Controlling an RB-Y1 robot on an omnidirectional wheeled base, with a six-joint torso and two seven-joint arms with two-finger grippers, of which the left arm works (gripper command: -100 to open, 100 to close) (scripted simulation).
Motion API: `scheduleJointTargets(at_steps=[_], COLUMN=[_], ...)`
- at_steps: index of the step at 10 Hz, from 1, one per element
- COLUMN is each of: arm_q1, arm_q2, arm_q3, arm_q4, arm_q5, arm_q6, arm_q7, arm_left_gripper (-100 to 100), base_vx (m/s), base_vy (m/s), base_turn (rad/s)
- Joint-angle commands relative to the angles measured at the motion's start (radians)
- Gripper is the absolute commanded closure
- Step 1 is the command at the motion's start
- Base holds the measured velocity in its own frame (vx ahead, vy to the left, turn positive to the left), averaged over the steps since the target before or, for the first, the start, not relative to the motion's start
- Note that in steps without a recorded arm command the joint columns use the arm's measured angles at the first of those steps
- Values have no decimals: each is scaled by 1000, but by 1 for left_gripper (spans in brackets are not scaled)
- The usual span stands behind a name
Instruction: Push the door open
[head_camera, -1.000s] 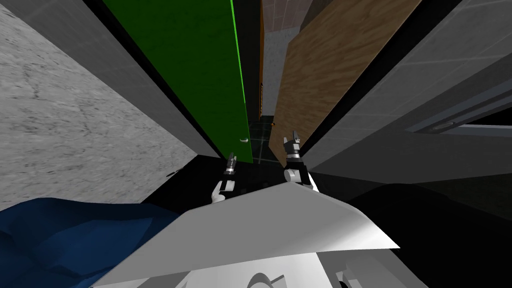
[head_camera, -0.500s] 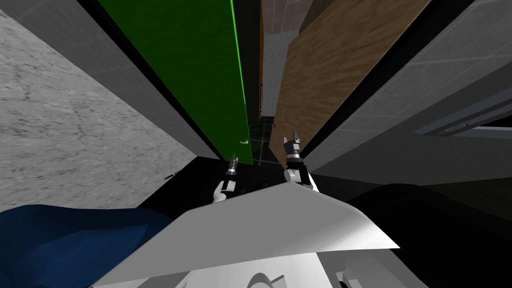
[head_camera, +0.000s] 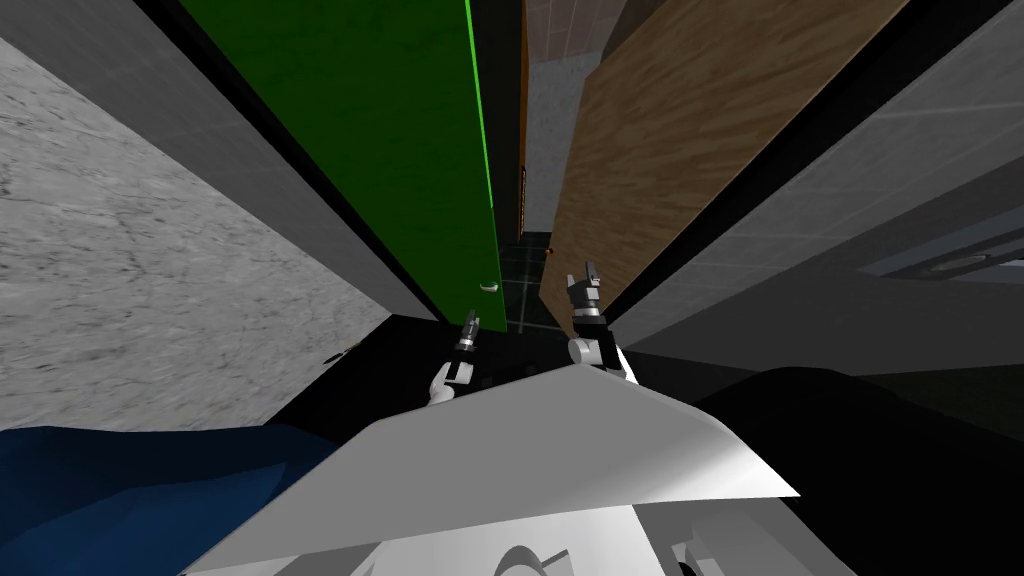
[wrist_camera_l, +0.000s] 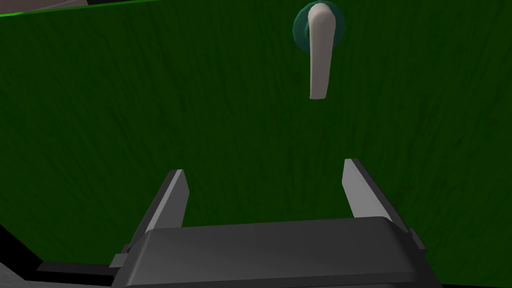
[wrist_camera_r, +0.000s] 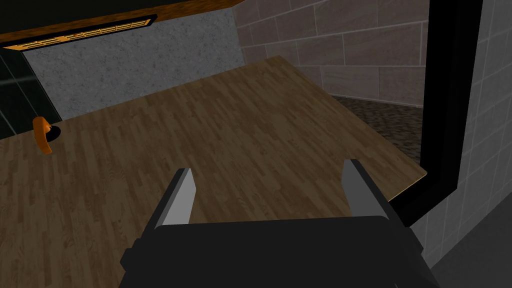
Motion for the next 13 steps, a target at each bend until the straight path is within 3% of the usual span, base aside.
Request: scheduleJointTargets(at_steps=[1,13], arm_q1=[-14,-98], arm_q2=[-3,-21], arm_q3=[-6,-48], arm_q4=[38,256], arm_q5=[-1,-7], arm_q6=[-8,-48], arm_q7=[2,20], arm_left_gripper=[-100,-100], base_vx=[91,103], base_vy=[-4,10], base_turn=[-5,-5])
